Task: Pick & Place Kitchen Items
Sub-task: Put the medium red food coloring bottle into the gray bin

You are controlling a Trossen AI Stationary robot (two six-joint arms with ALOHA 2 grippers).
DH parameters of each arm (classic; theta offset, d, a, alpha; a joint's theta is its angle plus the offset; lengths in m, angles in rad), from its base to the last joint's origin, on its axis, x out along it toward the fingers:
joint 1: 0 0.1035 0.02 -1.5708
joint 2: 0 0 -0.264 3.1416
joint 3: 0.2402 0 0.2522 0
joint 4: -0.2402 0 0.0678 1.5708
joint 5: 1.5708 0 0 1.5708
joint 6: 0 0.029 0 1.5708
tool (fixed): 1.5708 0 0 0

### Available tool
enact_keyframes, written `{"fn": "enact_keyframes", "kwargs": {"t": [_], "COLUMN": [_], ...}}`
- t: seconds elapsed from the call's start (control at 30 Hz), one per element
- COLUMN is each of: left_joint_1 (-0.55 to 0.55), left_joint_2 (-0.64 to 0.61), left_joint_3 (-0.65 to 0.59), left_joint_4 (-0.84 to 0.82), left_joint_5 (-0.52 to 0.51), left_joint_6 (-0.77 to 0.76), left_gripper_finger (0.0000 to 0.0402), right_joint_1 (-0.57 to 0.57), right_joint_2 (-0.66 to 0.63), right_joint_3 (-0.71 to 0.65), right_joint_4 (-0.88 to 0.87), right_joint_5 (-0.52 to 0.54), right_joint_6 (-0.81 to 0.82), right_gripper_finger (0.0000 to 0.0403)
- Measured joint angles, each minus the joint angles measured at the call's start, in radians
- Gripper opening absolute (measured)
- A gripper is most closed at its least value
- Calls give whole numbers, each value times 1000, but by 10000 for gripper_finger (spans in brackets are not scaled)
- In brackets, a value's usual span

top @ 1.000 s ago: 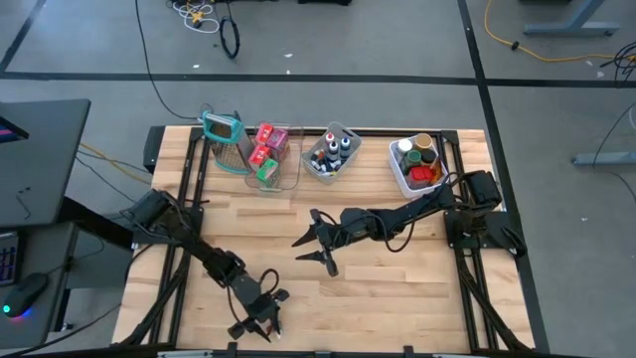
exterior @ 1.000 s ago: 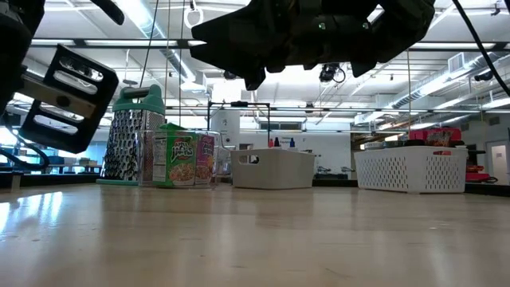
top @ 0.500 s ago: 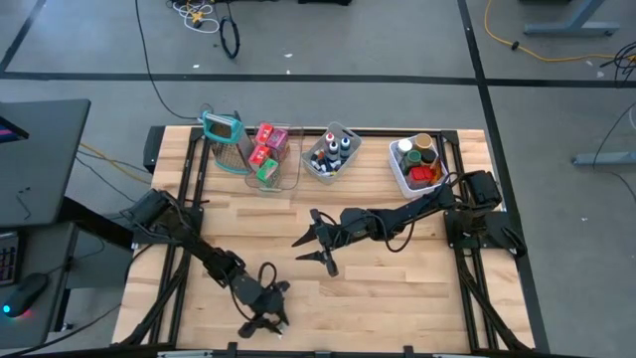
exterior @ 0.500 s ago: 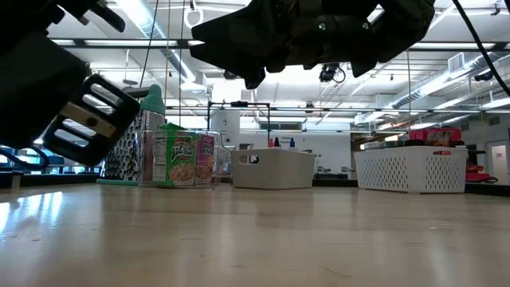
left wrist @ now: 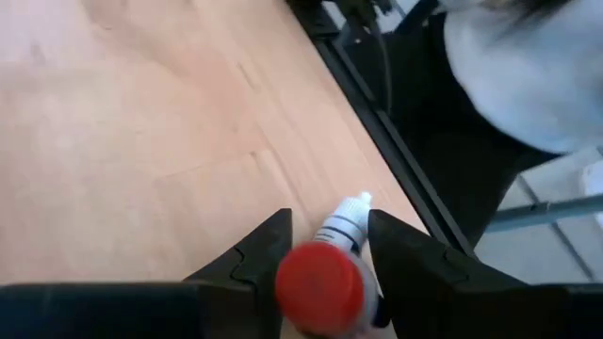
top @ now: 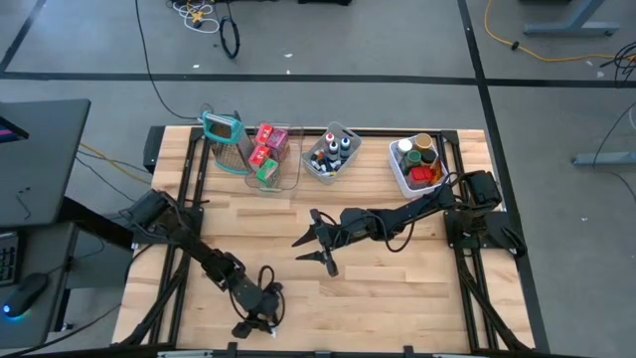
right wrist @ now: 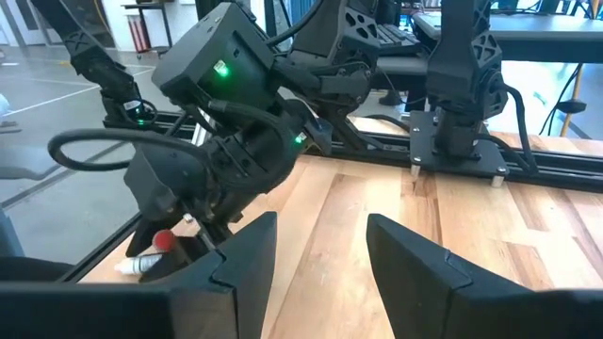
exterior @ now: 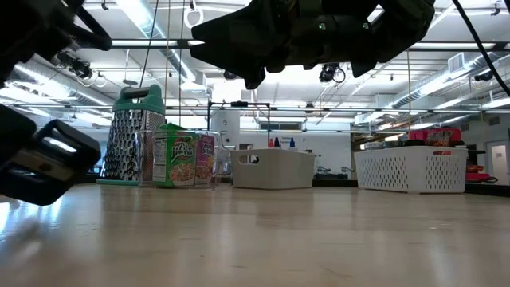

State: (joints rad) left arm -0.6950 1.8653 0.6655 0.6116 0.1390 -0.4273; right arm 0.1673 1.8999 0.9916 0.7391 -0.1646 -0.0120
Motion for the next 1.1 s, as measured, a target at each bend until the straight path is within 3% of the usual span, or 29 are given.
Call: {"fn": "enact_keyframes", "kwargs": {"t": [0.27,0.43,0.6,0.7,0.9,1.1], "left_joint_1": [-2,-2,24,59,172,312], "left_joint_2": [2,3,0,0,0,-1], "left_joint_3": [-1,-1,-1,4,30,60], "left_joint_4": [26,32,36,33,34,36], "left_joint_5": [-24,-62,-125,-152,-177,-173], "left_joint_6": [65,60,60,73,172,255], "left_gripper_finger": [100,67,76,83,64,72], "right_joint_1": [0,-3,-19,-36,-70,-61], "right_joint_2": [0,0,-25,-100,-332,-516], "right_joint_3": [0,0,0,0,0,0], "right_joint_4": [0,0,-50,-223,-778,-1169], "right_joint_5": [4,98,214,280,433,745], "right_joint_6": [0,-5,-49,-35,73,297], "right_gripper_finger": [178,178,178,178,178,178]}}
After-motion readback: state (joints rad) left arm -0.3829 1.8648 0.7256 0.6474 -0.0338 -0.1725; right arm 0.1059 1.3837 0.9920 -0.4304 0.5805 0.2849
